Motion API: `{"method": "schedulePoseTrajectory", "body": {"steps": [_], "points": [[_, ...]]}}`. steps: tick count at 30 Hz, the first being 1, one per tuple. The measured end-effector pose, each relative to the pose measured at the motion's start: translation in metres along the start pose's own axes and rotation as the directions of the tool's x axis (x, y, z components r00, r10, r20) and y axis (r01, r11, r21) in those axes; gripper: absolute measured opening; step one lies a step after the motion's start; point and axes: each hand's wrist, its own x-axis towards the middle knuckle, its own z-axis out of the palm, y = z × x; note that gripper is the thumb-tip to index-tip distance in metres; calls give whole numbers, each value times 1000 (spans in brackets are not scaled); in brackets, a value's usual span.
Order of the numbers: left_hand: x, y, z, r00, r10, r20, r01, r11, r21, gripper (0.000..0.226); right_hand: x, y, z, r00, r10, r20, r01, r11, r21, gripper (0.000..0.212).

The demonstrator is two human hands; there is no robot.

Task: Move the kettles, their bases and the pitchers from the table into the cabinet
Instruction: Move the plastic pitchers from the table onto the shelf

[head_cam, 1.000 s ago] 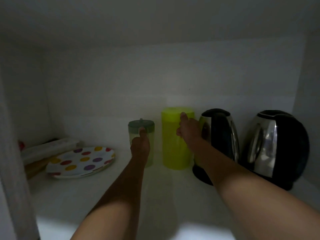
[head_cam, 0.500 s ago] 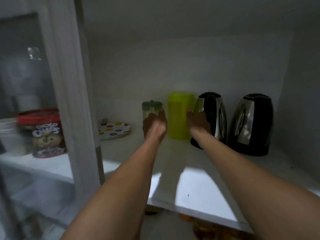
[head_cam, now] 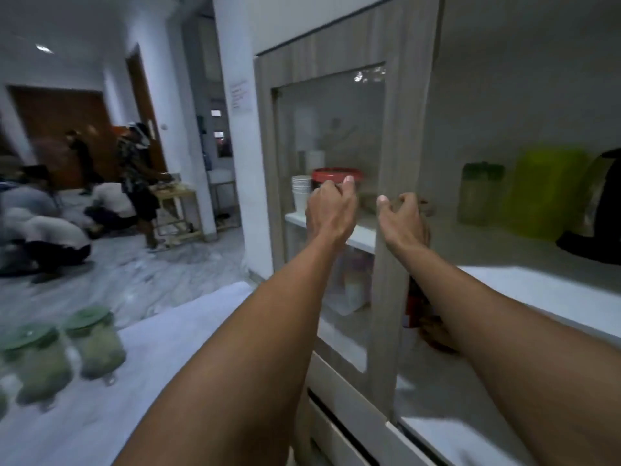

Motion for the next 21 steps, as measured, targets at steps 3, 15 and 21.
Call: {"method": "schedulePoseTrajectory", "body": {"steps": [3, 15, 21], "points": [[7, -55, -94, 991, -81, -110, 88, 994, 70, 53, -57, -54, 67, 987, -88, 136, 81, 995, 51, 47], [-34, -297, -475, 787, -334, -519, 511, 824, 244, 48, -348, -230, 347, 724, -269, 635, 151, 960, 234, 50], [-61, -407, -555, 635, -472, -612, 696, 693, 189, 35, -440, -233, 447, 558, -247, 792, 173, 968, 180, 51]]}}
